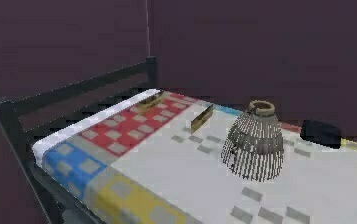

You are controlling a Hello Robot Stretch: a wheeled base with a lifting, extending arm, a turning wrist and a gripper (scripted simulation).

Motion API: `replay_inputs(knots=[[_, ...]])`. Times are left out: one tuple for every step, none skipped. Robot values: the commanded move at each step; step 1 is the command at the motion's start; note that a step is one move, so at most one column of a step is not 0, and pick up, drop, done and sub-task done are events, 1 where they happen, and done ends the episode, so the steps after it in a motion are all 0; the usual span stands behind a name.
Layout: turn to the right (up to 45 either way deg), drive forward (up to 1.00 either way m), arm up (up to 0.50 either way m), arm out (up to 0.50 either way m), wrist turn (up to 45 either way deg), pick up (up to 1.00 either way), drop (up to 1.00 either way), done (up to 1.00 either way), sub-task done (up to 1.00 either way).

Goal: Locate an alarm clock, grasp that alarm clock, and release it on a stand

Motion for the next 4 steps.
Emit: replay_inputs(knots=[[45.0, 0.00, 0.00, 0.00, 0.0, 0.00, 0.00, 0.00, 0.00], [45.0, 0.00, 0.00, 0.00, 0.0, 0.00, 0.00, 0.00, 0.00], [39.0, 0.00, 0.00, 0.00, 0.0, 0.00, 0.00, 0.00, 0.00], [0.0, 1.00, 0.00, 0.00, 0.0, 0.00, 0.00, 0.00, 0.00]])
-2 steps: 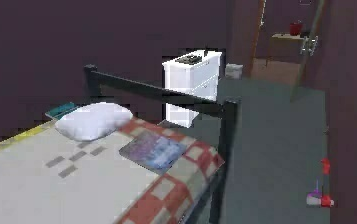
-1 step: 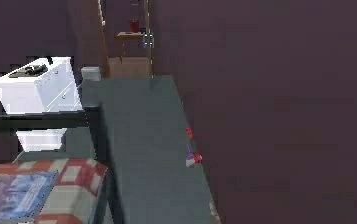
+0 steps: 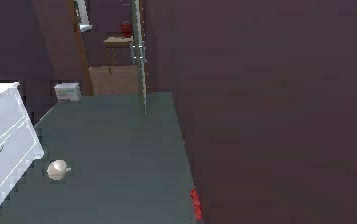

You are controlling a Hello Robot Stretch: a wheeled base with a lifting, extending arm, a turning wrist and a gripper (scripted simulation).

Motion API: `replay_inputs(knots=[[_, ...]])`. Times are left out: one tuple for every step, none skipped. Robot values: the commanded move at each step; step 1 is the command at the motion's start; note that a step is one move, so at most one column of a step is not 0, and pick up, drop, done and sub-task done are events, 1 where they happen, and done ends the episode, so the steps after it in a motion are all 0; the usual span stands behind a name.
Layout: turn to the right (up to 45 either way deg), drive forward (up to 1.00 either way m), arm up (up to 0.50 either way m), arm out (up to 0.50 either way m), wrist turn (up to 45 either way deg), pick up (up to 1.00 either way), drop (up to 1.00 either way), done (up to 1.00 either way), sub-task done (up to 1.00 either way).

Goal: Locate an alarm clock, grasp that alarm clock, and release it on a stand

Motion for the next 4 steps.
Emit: replay_inputs(knots=[[0.0, 0.20, 0.00, 0.00, 0.0, 0.00, 0.00, 0.00, 0.00], [-21.0, 0.00, 0.00, 0.00, 0.0, 0.00, 0.00, 0.00, 0.00], [0.0, 1.00, 0.00, 0.00, 0.0, 0.00, 0.00, 0.00, 0.00], [0.0, 1.00, 0.00, 0.00, 0.0, 0.00, 0.00, 0.00, 0.00]])
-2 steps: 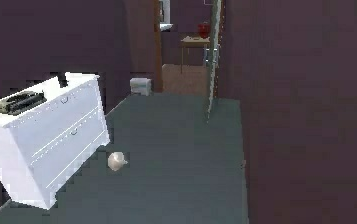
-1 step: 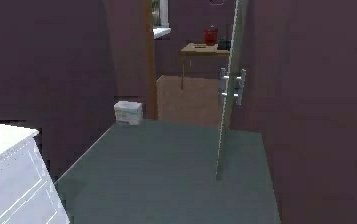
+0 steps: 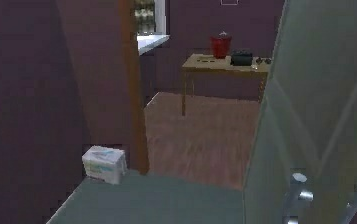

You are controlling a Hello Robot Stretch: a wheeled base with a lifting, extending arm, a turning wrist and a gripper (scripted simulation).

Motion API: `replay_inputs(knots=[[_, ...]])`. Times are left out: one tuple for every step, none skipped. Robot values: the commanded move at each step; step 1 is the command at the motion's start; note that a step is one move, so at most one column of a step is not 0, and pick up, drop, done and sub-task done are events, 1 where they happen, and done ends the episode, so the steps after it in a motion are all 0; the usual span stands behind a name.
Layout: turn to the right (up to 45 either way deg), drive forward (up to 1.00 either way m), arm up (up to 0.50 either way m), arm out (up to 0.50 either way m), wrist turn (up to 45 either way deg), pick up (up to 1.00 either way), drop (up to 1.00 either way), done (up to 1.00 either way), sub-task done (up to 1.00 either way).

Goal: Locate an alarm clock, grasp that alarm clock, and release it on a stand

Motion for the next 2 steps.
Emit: replay_inputs(knots=[[-9.0, 0.00, 0.00, 0.00, 0.0, 0.00, 0.00, 0.00, 0.00], [0.0, 0.30, 0.00, 0.00, 0.0, 0.00, 0.00, 0.00, 0.00]])
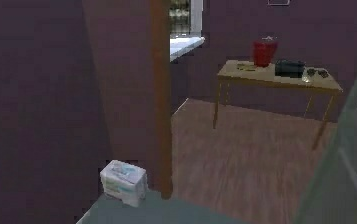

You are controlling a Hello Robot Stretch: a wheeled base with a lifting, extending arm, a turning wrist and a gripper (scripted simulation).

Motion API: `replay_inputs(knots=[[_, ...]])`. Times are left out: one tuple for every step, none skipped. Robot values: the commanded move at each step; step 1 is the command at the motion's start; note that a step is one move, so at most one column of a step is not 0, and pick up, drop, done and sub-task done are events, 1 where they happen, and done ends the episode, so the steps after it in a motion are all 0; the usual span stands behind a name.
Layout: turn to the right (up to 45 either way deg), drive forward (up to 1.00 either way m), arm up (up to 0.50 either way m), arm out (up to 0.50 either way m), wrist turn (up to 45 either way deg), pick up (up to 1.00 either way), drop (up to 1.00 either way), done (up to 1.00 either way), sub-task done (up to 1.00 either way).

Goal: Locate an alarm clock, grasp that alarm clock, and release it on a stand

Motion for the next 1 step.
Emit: replay_inputs(knots=[[21.0, 0.00, 0.00, 0.00, 0.0, 0.00, 0.00, 0.00, 0.00]])
